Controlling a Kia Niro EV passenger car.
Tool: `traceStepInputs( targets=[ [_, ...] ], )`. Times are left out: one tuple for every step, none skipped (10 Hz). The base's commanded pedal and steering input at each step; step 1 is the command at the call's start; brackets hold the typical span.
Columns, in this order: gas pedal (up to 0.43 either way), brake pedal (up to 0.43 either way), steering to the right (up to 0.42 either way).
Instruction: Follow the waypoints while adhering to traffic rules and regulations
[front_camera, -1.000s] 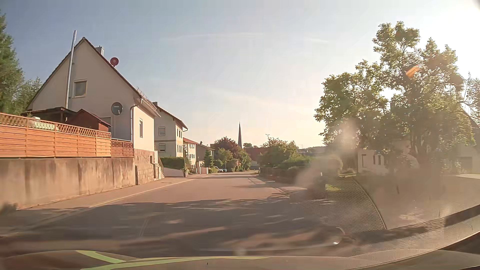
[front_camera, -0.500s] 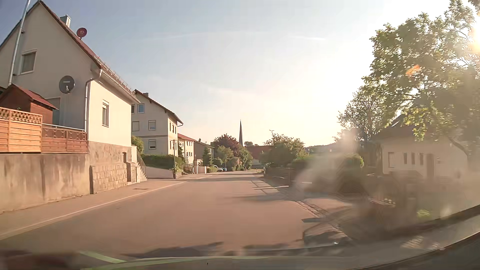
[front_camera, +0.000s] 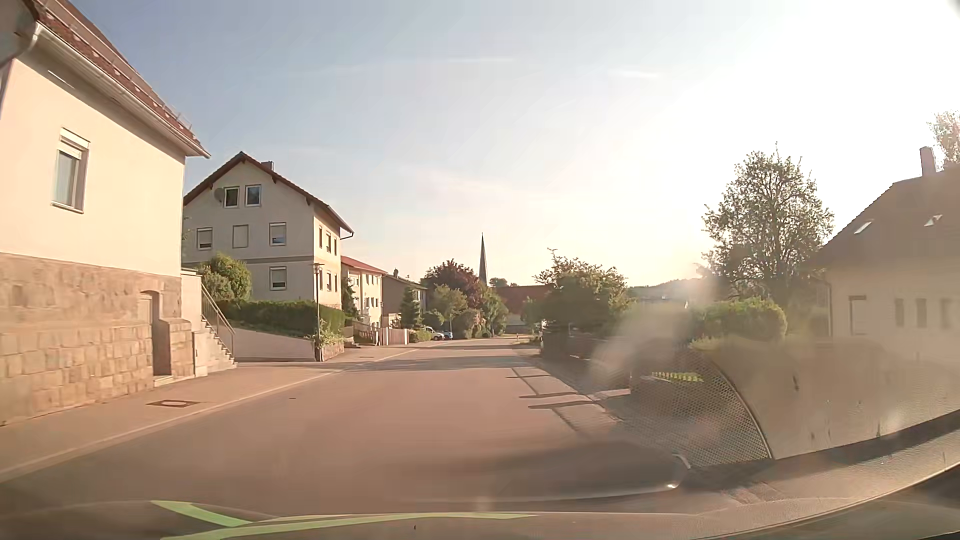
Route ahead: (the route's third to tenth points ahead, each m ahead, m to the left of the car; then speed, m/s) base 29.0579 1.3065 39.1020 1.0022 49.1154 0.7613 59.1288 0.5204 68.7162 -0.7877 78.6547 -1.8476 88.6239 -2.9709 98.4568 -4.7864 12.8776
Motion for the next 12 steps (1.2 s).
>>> traceStepInputs(
  targets=[
    [0.039,0.0,0.0],
    [0.039,0.0,0.0],
    [0.039,0.0,0.0],
    [0.039,0.0,0.0],
    [0.039,0.0,0.0],
    [0.039,0.0,0.0],
    [0.039,0.0,0.0],
    [0.039,0.0,0.0],
    [0.039,0.0,0.0],
    [0.039,0.0,0.0],
    [0.039,0.0,0.0],
    [0.039,0.0,0.0]
  ],
)
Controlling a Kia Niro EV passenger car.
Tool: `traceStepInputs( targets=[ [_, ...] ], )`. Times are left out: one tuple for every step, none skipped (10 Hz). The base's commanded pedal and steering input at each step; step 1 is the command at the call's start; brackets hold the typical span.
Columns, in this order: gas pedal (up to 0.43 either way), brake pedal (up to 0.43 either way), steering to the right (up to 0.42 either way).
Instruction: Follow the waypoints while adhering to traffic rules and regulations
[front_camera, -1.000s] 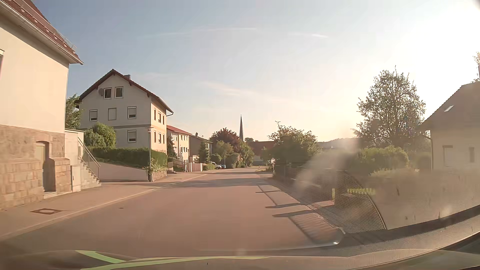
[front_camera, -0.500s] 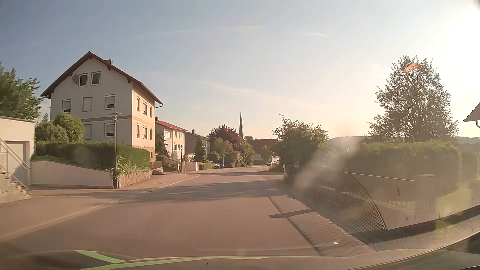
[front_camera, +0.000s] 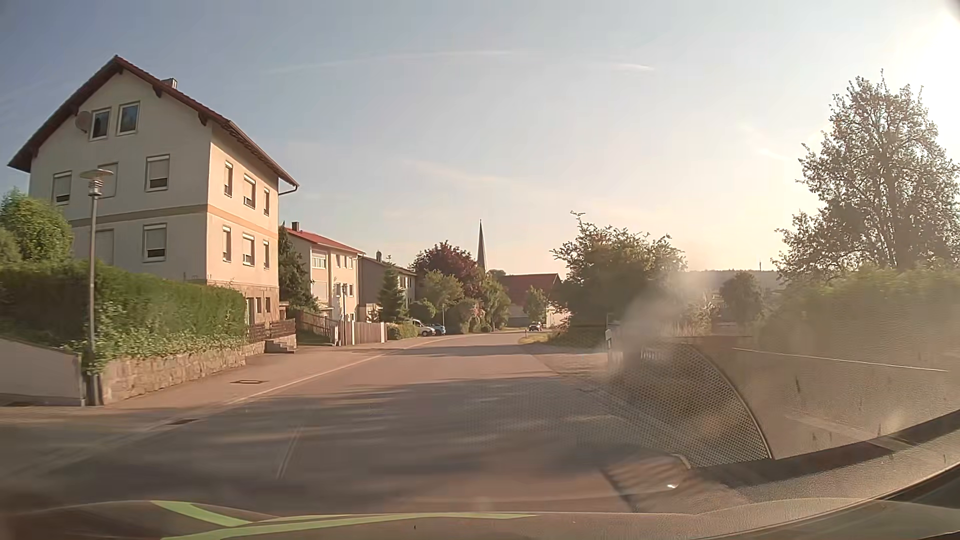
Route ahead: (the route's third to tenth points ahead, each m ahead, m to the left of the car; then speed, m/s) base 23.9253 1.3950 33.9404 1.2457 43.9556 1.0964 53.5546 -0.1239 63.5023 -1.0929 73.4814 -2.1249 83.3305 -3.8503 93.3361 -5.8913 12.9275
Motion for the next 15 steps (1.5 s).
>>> traceStepInputs(
  targets=[
    [0.039,0.0,0.0],
    [0.039,0.0,0.001],
    [0.039,0.0,0.001],
    [0.039,0.0,0.001],
    [0.0,0.0,0.001],
    [0.0,0.0,0.001],
    [0.0,0.0,0.001],
    [0.0,0.0,0.002],
    [0.0,0.0,0.003],
    [0.0,0.0,0.004],
    [0.0,0.0,0.005],
    [0.0,0.0,0.005],
    [0.0,0.0,0.005],
    [0.0,0.0,0.006],
    [0.0,0.0,0.006]
  ],
)
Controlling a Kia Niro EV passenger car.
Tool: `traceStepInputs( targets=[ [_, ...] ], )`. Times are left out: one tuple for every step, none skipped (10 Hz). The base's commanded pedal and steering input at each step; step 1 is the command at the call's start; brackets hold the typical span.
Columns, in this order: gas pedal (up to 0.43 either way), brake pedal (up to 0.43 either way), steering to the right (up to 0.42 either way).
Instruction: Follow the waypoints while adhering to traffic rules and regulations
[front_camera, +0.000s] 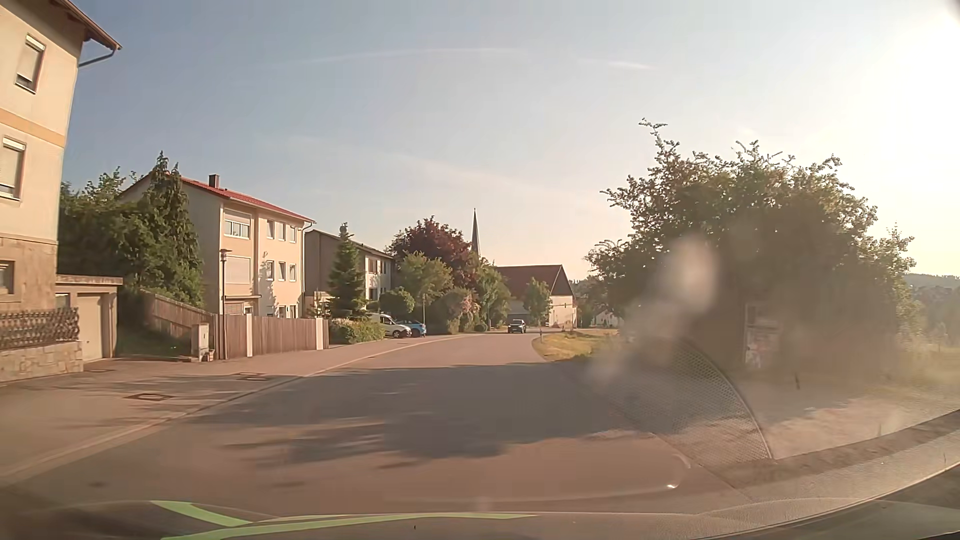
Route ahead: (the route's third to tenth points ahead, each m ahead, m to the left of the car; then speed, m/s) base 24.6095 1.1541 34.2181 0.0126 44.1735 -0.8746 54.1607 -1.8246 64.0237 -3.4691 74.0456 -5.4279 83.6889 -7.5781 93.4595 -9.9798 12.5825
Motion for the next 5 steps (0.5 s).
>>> traceStepInputs(
  targets=[
    [0.008,0.0,0.006],
    [0.008,0.0,0.007],
    [0.008,0.0,0.007],
    [0.008,0.0,0.008],
    [0.008,0.0,0.008]
  ],
)
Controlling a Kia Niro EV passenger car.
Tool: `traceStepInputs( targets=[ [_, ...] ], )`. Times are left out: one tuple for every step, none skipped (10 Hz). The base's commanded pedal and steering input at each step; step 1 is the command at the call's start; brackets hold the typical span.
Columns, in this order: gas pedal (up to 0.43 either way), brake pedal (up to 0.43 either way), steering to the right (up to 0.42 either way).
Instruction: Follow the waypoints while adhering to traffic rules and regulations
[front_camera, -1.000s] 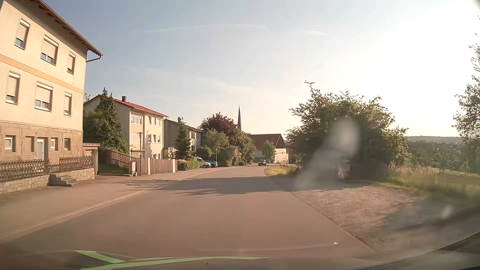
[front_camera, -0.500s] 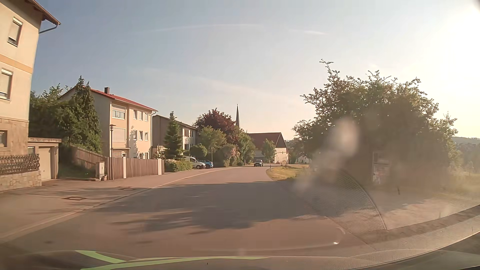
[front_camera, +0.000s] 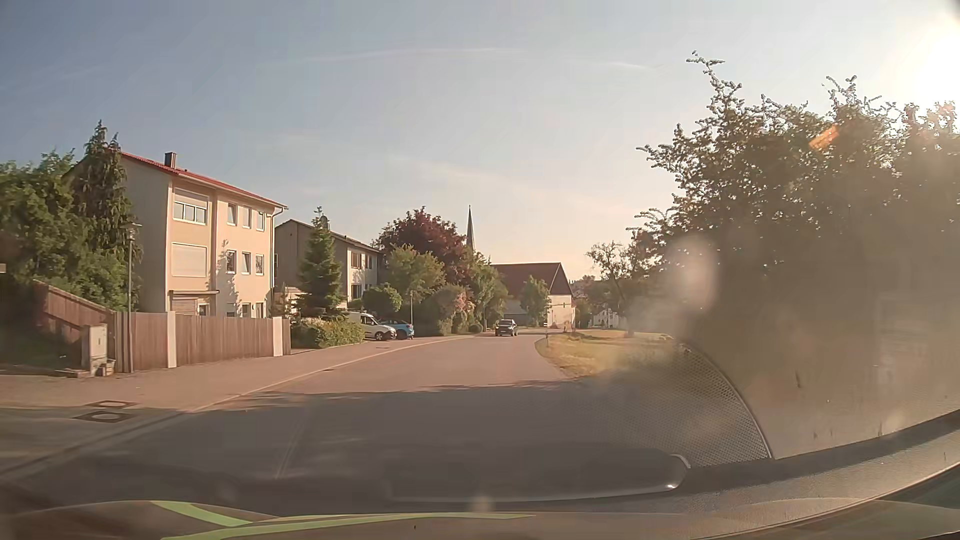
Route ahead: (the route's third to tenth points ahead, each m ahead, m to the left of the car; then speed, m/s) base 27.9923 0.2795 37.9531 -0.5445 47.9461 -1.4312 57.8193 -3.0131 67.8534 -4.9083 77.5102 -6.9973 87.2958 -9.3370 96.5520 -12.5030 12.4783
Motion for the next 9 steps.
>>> traceStepInputs(
  targets=[
    [0.008,0.0,0.009],
    [0.008,0.0,0.01],
    [0.008,0.0,0.011],
    [0.008,0.0,0.011],
    [0.02,0.0,0.011],
    [0.02,0.0,0.011],
    [0.02,0.0,0.011],
    [0.02,0.0,0.011],
    [0.02,0.0,0.011]
  ],
)
